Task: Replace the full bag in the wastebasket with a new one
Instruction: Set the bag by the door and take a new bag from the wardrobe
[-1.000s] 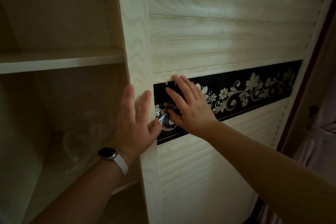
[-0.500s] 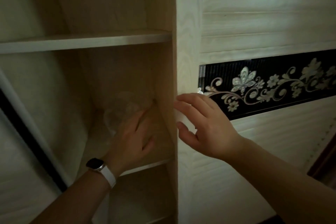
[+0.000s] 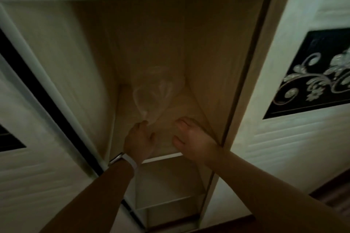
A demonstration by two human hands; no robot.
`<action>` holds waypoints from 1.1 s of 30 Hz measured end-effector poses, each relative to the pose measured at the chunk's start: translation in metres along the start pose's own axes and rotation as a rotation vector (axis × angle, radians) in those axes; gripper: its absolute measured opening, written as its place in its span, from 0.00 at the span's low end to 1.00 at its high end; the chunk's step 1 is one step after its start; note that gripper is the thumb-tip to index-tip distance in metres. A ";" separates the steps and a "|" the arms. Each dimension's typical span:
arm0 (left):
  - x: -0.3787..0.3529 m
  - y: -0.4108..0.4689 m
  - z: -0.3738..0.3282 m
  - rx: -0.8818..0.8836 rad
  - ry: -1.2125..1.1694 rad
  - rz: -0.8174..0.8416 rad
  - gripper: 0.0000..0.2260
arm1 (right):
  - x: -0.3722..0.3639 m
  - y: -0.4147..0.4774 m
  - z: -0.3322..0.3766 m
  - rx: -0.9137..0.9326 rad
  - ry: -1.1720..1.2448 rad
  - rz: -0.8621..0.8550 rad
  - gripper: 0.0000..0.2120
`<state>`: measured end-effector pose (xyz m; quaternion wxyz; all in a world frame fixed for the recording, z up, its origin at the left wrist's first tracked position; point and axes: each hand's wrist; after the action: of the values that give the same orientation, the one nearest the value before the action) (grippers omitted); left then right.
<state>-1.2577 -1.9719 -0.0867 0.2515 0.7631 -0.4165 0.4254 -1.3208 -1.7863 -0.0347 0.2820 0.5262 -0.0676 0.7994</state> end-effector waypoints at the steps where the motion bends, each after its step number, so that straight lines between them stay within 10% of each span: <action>1: -0.004 0.006 0.004 0.003 0.005 -0.011 0.24 | -0.013 0.008 -0.005 -0.033 0.010 0.026 0.20; 18: -0.027 0.040 0.032 -0.194 0.017 -0.079 0.05 | -0.088 0.085 -0.030 -0.183 0.100 0.076 0.30; 26: -0.012 -0.002 0.028 -0.341 -0.303 0.014 0.11 | -0.082 0.063 -0.029 -0.110 0.026 0.057 0.19; 33: -0.009 0.012 0.037 -0.100 -0.427 -0.114 0.27 | -0.072 0.036 -0.021 -0.121 0.142 -0.097 0.13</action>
<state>-1.2542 -2.0022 -0.1131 0.2189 0.8446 -0.4371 0.2183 -1.3360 -1.8345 -0.1004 0.3558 0.4529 -0.0700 0.8145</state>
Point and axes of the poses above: each hand's wrist, its own y-axis towards the middle knuckle, its own x-axis out of the back of the hand, z = x × y, and after that the axes turned 10 degrees about z, right-handed
